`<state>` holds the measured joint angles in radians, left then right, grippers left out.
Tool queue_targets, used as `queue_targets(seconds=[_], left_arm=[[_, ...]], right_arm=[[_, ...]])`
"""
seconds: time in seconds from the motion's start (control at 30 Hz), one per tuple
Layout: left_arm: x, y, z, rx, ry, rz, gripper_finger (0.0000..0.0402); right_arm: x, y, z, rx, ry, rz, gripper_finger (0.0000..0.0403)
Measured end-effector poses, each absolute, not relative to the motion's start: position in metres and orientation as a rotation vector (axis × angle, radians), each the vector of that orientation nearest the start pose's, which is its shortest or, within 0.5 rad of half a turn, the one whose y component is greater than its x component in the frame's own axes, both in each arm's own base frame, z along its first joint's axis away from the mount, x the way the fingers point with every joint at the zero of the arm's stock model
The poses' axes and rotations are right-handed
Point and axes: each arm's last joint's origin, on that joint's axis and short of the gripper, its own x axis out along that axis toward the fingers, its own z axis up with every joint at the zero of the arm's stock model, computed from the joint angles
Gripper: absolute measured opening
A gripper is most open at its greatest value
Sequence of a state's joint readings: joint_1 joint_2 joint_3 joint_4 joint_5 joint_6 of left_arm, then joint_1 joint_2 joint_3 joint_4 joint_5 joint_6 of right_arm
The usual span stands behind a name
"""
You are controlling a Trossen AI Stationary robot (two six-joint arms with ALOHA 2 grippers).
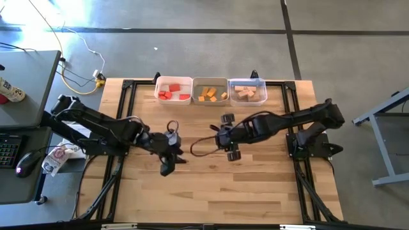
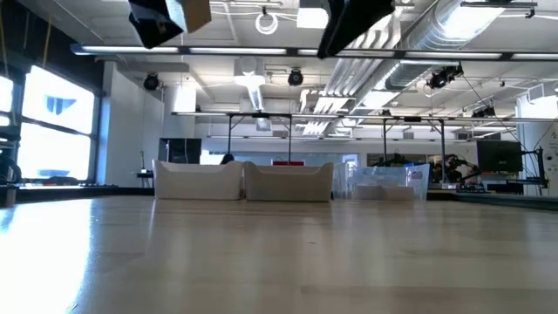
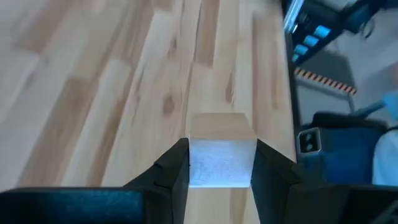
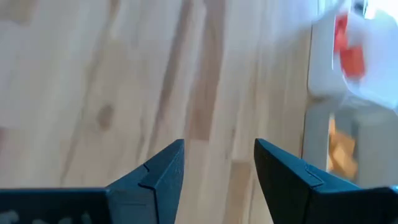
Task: Sort & place blocks by color
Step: Put the brown block into the transparent bin
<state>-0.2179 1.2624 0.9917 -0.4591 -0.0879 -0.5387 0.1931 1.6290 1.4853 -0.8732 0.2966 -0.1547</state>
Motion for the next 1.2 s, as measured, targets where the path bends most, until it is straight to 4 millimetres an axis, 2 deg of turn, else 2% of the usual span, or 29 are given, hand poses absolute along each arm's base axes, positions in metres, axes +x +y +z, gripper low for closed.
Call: queue_targets(seconds=[0.1,0.57,0.77,0.97,1.2], left_arm=[[0.264,-0.050,0.293,-0.421,0.631,0.061,0.0109],[0.274,-0.036,0.312,-0.450,0.417,0.008,0.0110],[0.278,-0.027,0.317,-0.429,0.352,0.020,0.0109],[0.280,-0.020,0.322,-0.420,0.306,-0.006,0.0112],[0.282,-0.016,0.329,-0.421,0.242,-0.054,0.0109]], right_arm=[[0.329,0.067,0.317,-0.422,0.942,0.009,0.0179],[0.327,0.109,0.338,-0.707,0.698,0.040,0.0179],[0.324,0.123,0.343,-0.783,0.639,-0.017,0.0179],[0.325,0.131,0.350,-0.814,0.571,-0.070,0.0179],[0.328,0.132,0.355,-0.817,0.515,-0.089,0.0179]])
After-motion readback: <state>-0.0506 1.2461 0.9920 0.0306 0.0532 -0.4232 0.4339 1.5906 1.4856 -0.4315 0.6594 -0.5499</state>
